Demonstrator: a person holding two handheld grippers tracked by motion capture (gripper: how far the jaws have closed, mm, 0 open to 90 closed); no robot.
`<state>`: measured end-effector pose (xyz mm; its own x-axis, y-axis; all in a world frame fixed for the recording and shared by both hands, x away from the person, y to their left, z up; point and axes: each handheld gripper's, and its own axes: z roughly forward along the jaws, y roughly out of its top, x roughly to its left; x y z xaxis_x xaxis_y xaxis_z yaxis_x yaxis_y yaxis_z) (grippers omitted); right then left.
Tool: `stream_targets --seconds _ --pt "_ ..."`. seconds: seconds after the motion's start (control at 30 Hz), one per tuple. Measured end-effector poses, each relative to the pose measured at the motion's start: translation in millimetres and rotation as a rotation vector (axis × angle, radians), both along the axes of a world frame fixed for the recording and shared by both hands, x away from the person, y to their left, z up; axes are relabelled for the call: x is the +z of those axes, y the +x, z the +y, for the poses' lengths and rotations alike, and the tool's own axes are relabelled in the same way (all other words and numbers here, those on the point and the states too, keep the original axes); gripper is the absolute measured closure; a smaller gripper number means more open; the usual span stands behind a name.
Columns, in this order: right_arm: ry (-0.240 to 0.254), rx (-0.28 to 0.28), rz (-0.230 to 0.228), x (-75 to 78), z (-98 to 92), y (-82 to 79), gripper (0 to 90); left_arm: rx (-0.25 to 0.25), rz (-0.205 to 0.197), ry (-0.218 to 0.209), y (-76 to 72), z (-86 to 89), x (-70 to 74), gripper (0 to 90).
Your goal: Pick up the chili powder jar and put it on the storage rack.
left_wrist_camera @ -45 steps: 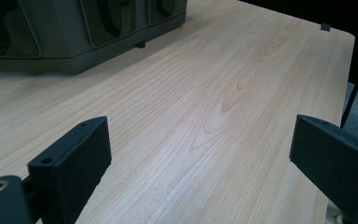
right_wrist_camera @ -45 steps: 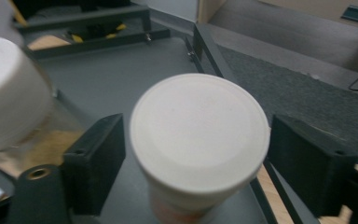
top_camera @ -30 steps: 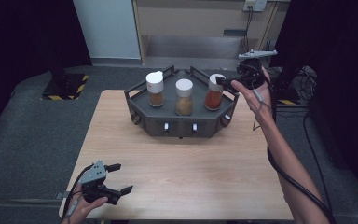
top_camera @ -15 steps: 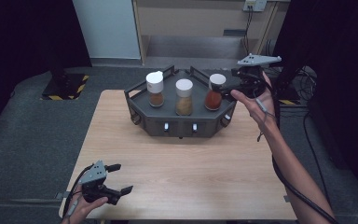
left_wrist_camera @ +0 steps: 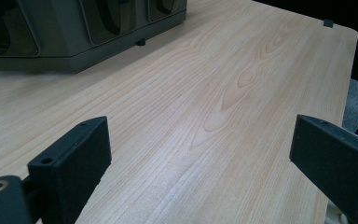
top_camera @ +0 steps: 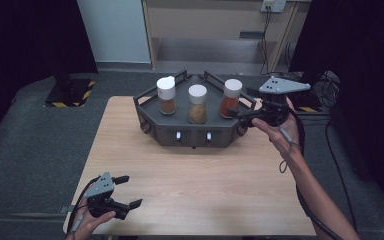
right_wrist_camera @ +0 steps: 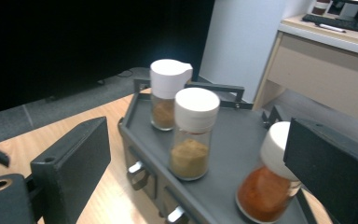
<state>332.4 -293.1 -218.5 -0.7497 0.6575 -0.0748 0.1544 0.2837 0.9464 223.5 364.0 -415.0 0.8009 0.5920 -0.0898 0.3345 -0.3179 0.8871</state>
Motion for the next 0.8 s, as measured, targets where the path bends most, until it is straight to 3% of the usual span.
stream_targets --seconds 0.33,0.8 --pt "0.017 0.034 -0.017 -22.6 -12.5 -30.7 7.9 0.006 -0.003 -0.003 -1.6 0.7 0.3 4.2" --pt "0.0 0.018 -0.002 -58.6 -25.8 -69.6 7.8 0.02 -0.016 -0.02 -5.7 3.1 0.3 4.1"
